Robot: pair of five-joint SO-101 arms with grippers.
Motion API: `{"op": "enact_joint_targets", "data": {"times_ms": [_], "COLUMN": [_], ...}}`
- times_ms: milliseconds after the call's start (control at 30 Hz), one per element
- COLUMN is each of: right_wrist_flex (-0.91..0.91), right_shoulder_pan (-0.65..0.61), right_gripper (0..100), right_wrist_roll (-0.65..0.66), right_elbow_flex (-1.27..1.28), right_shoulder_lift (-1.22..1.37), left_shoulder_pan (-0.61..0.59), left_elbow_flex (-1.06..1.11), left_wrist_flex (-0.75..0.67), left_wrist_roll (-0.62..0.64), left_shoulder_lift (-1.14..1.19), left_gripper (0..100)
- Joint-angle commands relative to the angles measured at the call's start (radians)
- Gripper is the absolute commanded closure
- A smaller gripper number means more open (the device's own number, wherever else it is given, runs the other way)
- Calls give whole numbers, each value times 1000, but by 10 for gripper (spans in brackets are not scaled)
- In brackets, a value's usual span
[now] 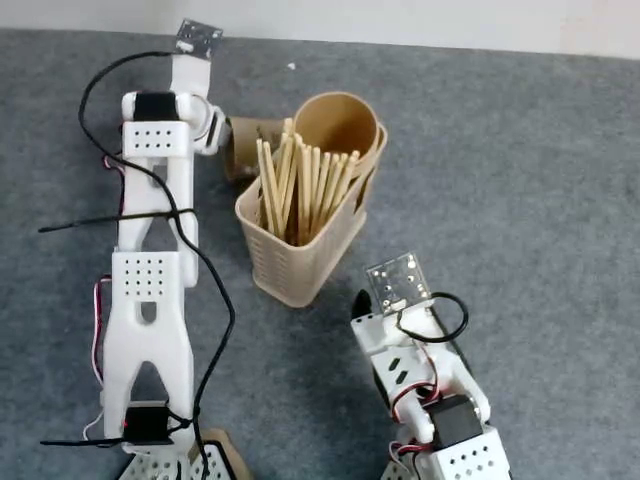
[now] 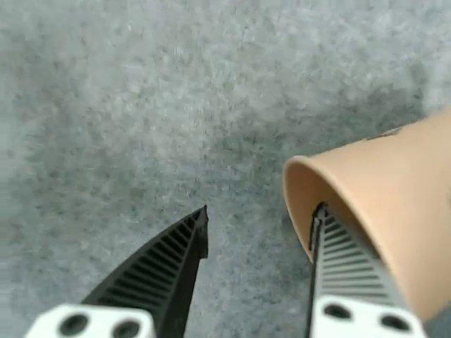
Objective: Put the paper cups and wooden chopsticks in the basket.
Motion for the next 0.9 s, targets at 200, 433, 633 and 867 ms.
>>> {"op": "enact_joint_targets", "data": {"times_ms": [200,433,633,867], "right_wrist_flex": [4,4,4,4], "right_shoulder_pan": [12,10,10,10], "right_gripper": [889,889,889,889], "right_wrist_roll": [-9,-9,-9,-9], "right_elbow_flex": [137,137,137,137], "right_shoulder_lift": [-13,-13,-13,-13], "left_shoulder_pan": [30,102,189,170], "left_elbow_flex": [-85,-85,-81,-85], "left_wrist_flex": [-28,-63,-18,126], "left_wrist_roll": [5,5,11,57], "left_shoulder_lift": [-25,-25,-25,-27], "left_gripper": [758,758,758,762]}}
